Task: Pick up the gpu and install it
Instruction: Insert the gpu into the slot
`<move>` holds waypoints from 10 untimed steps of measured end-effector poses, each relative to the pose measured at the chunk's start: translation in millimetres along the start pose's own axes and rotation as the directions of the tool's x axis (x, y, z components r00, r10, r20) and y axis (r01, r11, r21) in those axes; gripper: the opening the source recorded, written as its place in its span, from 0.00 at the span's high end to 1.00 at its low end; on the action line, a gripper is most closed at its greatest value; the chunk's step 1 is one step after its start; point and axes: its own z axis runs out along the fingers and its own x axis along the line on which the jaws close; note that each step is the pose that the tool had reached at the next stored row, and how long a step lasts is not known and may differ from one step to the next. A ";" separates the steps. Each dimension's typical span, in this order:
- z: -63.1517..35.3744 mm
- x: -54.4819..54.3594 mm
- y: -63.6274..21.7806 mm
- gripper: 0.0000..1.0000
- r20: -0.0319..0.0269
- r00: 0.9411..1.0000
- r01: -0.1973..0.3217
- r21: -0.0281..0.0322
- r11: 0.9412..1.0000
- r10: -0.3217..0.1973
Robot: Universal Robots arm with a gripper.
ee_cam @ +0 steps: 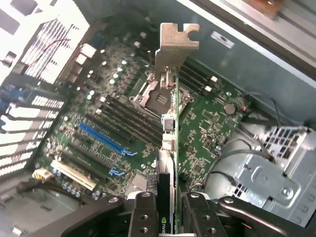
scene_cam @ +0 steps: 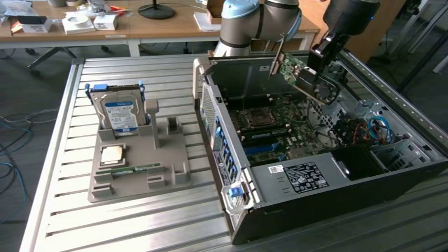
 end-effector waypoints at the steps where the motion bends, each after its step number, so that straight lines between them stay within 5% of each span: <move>1: 0.2 0.0 0.0 0.74 -0.002 1.000 0.018 0.000 1.000 -0.018; 6: 1.3 0.0 -0.1 0.74 -0.009 0.994 0.109 -0.002 0.994 -0.109; 10: 2.2 0.0 -0.2 0.74 -0.015 0.984 0.180 -0.003 0.984 -0.180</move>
